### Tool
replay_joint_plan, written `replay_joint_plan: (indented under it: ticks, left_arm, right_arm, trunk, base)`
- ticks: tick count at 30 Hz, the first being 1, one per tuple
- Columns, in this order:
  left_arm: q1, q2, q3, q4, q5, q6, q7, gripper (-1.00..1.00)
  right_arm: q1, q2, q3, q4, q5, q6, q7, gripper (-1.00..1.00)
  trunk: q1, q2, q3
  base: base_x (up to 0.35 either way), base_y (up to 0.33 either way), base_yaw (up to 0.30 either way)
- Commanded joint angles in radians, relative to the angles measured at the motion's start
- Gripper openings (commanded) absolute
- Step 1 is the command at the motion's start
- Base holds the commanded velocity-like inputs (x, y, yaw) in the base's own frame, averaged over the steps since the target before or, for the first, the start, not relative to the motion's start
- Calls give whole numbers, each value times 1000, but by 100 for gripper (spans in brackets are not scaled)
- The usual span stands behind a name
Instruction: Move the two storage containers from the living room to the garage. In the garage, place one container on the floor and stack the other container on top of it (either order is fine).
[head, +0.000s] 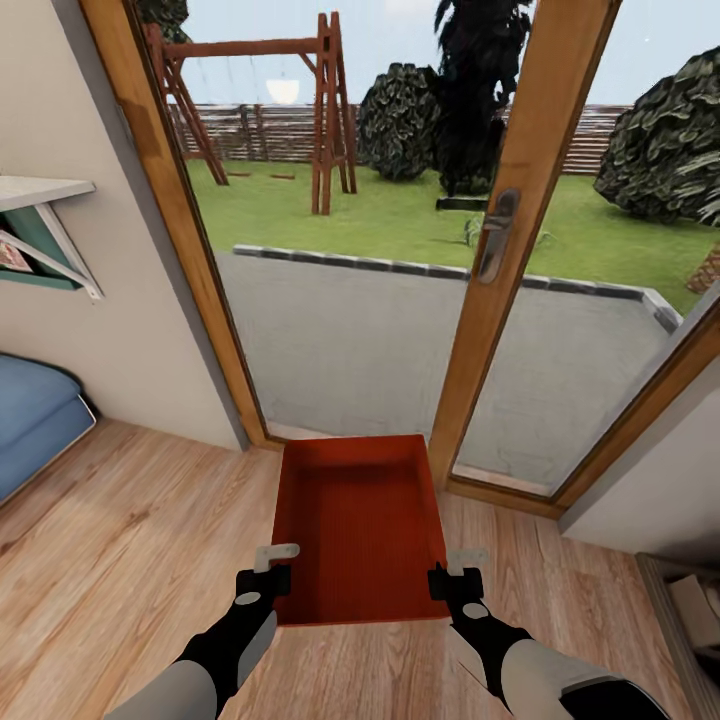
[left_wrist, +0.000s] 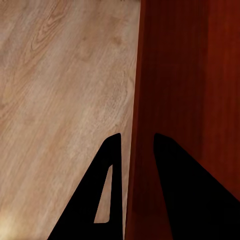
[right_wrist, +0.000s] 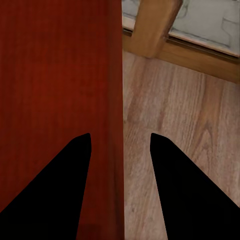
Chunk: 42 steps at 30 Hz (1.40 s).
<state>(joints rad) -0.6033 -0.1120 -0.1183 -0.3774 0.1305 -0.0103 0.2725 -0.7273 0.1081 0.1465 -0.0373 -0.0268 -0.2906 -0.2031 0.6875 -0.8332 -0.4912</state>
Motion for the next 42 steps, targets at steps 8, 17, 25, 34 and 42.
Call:
replay_joint_plan:
  ticks: [8, 17, 25, 34, 42]
  left_arm:
    - [0, 43, 4, 1, 11, -1, 14, -100]
    - [0, 43, 4, 1, 11, 0, 14, -100]
    - [0, 43, 3, 2, 11, 0, 14, -100]
    - [0, 43, 3, 2, 11, 0, 14, -100]
    - [0, 43, 3, 2, 11, 0, 14, -100]
  right_arm:
    - [-1, 1, -71, -3, 22, -88, 5, -100]
    - [-1, 1, -71, -3, 22, -88, 5, -100]
    - [-1, 1, -71, -3, 22, -88, 5, -100]
    - [-1, 1, -71, -3, 22, -88, 5, -100]
    - [-1, 1, -71, -3, 22, -88, 5, -100]
  trunk:
    - [0, -1, 12]
    - [0, -1, 27]
    - [0, -1, 40]
    - [0, -1, 54]
    - [0, -1, 67]
  base:
    - [0, 0, 0]
    - [0, 0, 0]
    - [0, 0, 0]
    - [0, 0, 0]
    - [0, 0, 0]
